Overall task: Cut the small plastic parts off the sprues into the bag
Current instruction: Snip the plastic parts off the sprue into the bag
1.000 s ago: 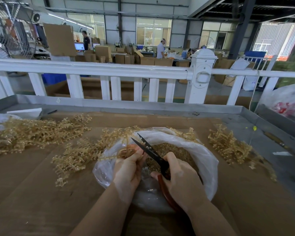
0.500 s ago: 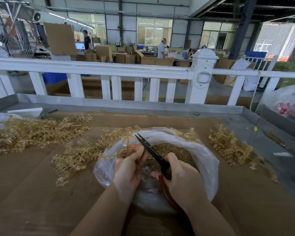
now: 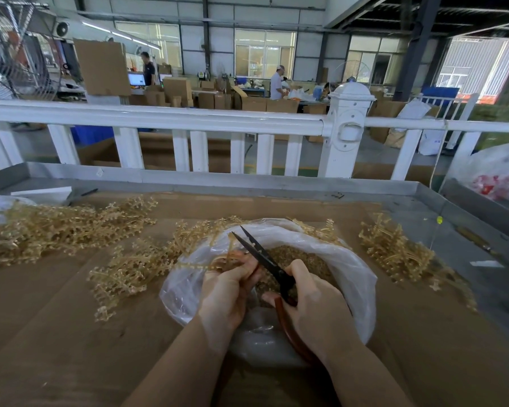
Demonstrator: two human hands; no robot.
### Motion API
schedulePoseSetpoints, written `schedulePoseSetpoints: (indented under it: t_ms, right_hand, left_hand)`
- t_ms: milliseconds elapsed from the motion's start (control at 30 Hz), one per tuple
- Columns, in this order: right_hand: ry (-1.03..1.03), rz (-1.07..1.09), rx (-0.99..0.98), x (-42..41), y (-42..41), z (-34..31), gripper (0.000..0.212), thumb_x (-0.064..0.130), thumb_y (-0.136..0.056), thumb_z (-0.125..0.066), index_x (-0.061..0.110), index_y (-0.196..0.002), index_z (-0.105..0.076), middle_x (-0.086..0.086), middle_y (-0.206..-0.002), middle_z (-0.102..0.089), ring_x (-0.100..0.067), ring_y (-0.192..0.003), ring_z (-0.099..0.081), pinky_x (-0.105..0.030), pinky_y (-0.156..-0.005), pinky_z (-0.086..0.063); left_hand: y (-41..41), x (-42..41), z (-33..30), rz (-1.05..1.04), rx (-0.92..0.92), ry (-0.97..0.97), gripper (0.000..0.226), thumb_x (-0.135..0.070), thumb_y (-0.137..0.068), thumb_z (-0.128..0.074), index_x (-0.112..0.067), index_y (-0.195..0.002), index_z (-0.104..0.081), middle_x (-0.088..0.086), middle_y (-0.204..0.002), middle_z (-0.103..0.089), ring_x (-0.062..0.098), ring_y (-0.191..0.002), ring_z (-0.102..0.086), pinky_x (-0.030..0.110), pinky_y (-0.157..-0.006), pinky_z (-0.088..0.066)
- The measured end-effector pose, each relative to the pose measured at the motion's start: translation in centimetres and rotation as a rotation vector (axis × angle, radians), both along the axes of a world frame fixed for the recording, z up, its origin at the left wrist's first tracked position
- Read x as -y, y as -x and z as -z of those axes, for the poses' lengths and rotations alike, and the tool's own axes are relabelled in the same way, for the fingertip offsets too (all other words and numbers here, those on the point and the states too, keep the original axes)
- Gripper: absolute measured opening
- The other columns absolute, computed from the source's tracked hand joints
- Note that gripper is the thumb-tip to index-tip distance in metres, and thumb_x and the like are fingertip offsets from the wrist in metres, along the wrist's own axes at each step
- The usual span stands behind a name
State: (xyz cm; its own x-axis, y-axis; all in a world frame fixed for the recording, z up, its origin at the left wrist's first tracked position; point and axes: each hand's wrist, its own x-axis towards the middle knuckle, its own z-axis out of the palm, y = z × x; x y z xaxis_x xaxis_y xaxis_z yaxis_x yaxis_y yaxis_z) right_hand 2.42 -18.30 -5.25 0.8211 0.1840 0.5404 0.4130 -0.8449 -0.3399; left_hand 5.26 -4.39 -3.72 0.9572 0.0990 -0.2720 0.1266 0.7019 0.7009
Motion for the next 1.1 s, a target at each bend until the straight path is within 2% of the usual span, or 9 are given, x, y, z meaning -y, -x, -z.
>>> schedulePoseSetpoints:
  t_ms: [67,133,267,400,467,633,800,867,1100]
  right_hand:
    - [0.006,0.005,0.001,0.0,0.0,-0.2,0.039,0.055,-0.083,-0.061,0.021,-0.100,-0.052,0.011,-0.078,-0.060,-0.002,-0.068,-0.052,-0.007,-0.056,-0.033]
    - [0.005,-0.005,0.002,0.1,0.0,-0.2,0.038,0.054,-0.083,-0.061,0.021,-0.100,-0.052,0.008,-0.079,-0.064,-0.007,-0.069,-0.060,-0.015,-0.059,-0.043]
    - [0.002,-0.008,0.001,0.1,0.0,-0.3,0.036,0.054,-0.084,-0.060,0.022,-0.099,-0.049,0.007,-0.081,-0.065,-0.010,-0.073,-0.063,-0.023,-0.063,-0.050]
    - [0.009,-0.006,-0.002,0.1,0.1,-0.3,0.038,0.058,-0.084,-0.055,0.023,-0.098,-0.047,0.006,-0.081,-0.066,-0.012,-0.074,-0.064,-0.027,-0.064,-0.052]
    - [0.025,-0.011,0.000,0.1,0.1,-0.1,0.042,0.062,-0.082,-0.050,0.024,-0.099,-0.049,0.007,-0.080,-0.065,-0.010,-0.072,-0.063,-0.025,-0.064,-0.052]
    - [0.043,0.009,0.034,0.0,0.3,0.1,0.041,0.061,-0.078,-0.057,0.024,-0.095,-0.053,0.009,-0.072,-0.063,-0.005,-0.064,-0.059,-0.017,-0.056,-0.046]
    - [0.008,0.021,0.072,0.1,0.4,0.2,0.039,0.056,-0.077,-0.065,0.023,-0.096,-0.056,0.010,-0.074,-0.064,-0.007,-0.066,-0.061,-0.021,-0.056,-0.050]
    - [0.010,0.015,0.073,0.1,0.5,0.2,0.039,0.052,-0.076,-0.070,0.022,-0.098,-0.057,0.011,-0.076,-0.065,-0.008,-0.068,-0.062,-0.022,-0.057,-0.051]
    - [-0.010,0.004,0.081,0.1,0.6,0.2,0.036,0.049,-0.074,-0.073,0.023,-0.094,-0.057,0.012,-0.075,-0.063,-0.007,-0.068,-0.060,-0.021,-0.057,-0.051]
  left_hand:
    - [-0.1,0.1,0.0,-0.005,0.000,0.002,0.019,0.014,-0.083,-0.056,0.007,-0.100,-0.059,0.014,-0.083,-0.070,0.015,-0.063,-0.071,0.020,-0.056,-0.057]
    - [-0.1,0.2,0.0,-0.028,0.005,0.009,0.022,0.015,-0.082,-0.056,0.006,-0.103,-0.058,0.013,-0.082,-0.068,0.014,-0.061,-0.070,0.019,-0.052,-0.055]
    - [-0.2,0.1,0.1,-0.022,0.011,0.011,0.016,0.016,-0.081,-0.056,0.004,-0.092,-0.060,0.009,-0.070,-0.071,0.014,-0.061,-0.070,0.018,-0.050,-0.053]
    - [-0.1,-0.2,0.1,-0.007,0.049,0.037,0.014,0.007,-0.077,-0.060,0.001,-0.090,-0.062,0.010,-0.076,-0.069,0.015,-0.062,-0.069,0.020,-0.052,-0.054]
    - [0.0,-0.5,-0.1,-0.012,0.060,0.071,0.014,-0.004,-0.075,-0.066,-0.003,-0.089,-0.065,0.008,-0.079,-0.070,0.014,-0.066,-0.069,0.021,-0.055,-0.055]
    - [0.2,-0.6,-0.3,-0.069,-0.030,0.075,0.006,-0.003,-0.079,-0.069,-0.003,-0.083,-0.065,0.008,-0.070,-0.072,0.012,-0.059,-0.069,0.017,-0.049,-0.054]
    - [0.2,-0.6,-0.4,-0.053,0.007,0.097,0.003,-0.009,-0.087,-0.064,-0.006,-0.086,-0.064,0.004,-0.065,-0.068,0.007,-0.052,-0.065,0.017,-0.048,-0.054]
    - [0.1,-0.8,-0.4,-0.047,0.014,0.134,0.011,-0.013,-0.091,-0.059,-0.008,-0.081,-0.064,0.000,-0.057,-0.064,0.006,-0.048,-0.062,0.017,-0.044,-0.052]
    - [-0.2,-1.0,0.0,-0.044,0.018,0.097,0.009,-0.012,-0.083,-0.066,-0.006,-0.077,-0.063,0.001,-0.056,-0.063,0.006,-0.048,-0.061,0.017,-0.046,-0.053]
